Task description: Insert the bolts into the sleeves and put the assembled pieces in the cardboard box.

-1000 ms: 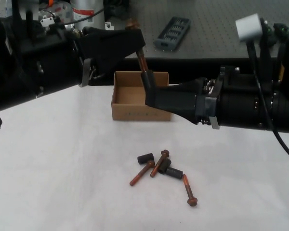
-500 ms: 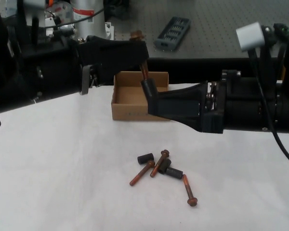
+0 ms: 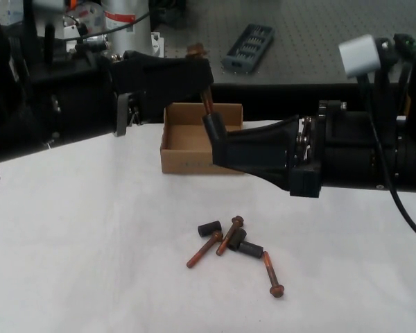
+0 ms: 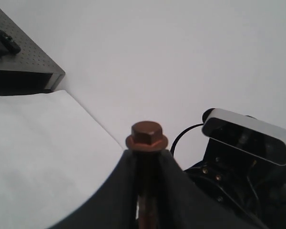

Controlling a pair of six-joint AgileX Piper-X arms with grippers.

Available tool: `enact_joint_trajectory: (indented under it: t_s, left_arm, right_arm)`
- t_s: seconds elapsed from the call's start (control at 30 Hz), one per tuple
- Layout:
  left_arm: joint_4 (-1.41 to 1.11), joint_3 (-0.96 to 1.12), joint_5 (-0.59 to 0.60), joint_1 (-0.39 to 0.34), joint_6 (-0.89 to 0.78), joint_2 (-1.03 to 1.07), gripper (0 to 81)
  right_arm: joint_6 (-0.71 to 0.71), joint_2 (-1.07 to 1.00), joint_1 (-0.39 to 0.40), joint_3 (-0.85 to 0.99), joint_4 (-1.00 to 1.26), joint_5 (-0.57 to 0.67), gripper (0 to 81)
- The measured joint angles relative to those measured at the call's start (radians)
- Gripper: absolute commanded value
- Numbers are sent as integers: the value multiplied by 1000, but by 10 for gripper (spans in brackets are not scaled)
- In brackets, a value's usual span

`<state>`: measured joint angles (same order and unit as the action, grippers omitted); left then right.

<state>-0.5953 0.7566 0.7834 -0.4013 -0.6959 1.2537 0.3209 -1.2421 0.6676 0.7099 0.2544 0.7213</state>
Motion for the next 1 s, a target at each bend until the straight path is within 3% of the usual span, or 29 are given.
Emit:
enact_joint_trajectory:
  t_s: [0.57, 1.0]
  left_arm:
    - [16, 0, -17, 0, 0, 0, 6]
    - [16, 0, 52, 0, 0, 0, 6]
  right_arm:
    - [60, 0, 3, 0, 35, -57, 28]
    - [67, 0, 3, 0, 58, -42, 28]
